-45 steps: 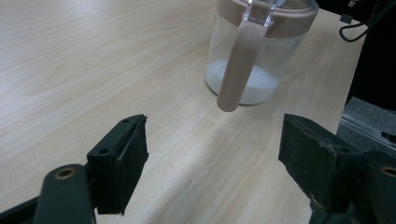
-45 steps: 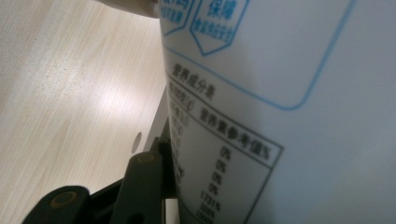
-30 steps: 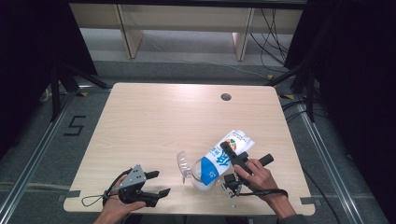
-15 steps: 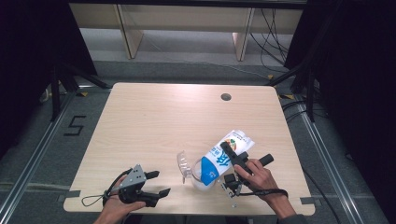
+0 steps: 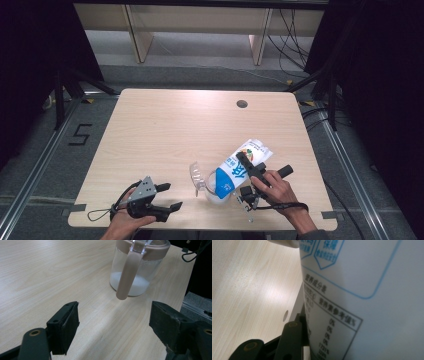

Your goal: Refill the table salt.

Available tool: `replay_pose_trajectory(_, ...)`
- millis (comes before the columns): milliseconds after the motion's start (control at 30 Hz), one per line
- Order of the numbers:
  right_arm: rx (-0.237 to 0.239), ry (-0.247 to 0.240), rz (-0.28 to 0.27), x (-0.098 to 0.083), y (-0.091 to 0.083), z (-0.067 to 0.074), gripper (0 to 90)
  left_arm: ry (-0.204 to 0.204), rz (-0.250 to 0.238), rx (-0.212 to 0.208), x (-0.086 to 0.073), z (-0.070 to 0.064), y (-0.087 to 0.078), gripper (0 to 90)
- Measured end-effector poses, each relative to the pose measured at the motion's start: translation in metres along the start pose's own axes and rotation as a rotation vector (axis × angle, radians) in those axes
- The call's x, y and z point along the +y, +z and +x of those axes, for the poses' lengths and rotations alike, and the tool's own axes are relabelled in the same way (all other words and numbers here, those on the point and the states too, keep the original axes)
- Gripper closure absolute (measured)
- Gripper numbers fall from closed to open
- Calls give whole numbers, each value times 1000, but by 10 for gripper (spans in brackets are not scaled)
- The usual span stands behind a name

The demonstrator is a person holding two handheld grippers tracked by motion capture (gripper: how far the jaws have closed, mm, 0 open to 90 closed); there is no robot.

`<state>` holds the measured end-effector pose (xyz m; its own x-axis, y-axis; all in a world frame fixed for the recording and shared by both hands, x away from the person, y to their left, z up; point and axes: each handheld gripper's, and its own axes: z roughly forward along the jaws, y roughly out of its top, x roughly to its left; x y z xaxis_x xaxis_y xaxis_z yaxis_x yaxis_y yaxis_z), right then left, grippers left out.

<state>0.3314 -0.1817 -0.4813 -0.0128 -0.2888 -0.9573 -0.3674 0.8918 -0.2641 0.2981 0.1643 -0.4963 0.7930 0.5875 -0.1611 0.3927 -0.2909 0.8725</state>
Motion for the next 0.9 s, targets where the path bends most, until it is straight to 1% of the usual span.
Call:
replay_pose_trajectory(67,-3,-7,0,0,0,0,649,-1,0,0,0,0,0,232)
replay_pose_trajectory(133,9,-1,6,0,-1,0,649,-1,0,1,0,0,0,232)
replay_pose_trajectory(233,3,-10,4,0,-1,-1,649,0,1,2,0,0,0,232)
replay_pose_trajectory(267,6,-2,4,0,0,-1,649,0,0,0,0,0,0,231)
replay_pose_trajectory(333,6,-2,5,0,0,-1,649,-1,-1,0,0,0,0,232)
replay_pose_trajectory(400,-3,0,-2,0,0,0,649,-1,0,0,0,0,0,232)
replay_pose_trajectory(433,4,-3,6,0,-1,-1,649,-2,-1,0,0,0,0,232)
replay_pose_trajectory(633,3,-5,6,0,-1,-1,651,-1,0,0,0,0,0,232)
replay_pose_trajectory(667,2,-5,7,0,-1,-1,650,-1,0,0,0,0,0,231)
replay_pose_trajectory(700,-10,-5,0,0,0,-1,651,-1,0,0,0,0,0,231)
replay_pose_trajectory(733,-14,-4,6,0,-1,-1,651,-1,0,0,0,0,0,232)
replay_pose_trajectory(767,-8,-4,2,-1,0,-1,651,0,0,0,0,0,0,231)
replay_pose_trajectory(833,-1,-7,13,0,-1,-2,651,-1,0,0,0,0,0,232)
replay_pose_trajectory(900,-2,-8,12,0,-1,-2,652,-1,0,-1,0,0,0,232)
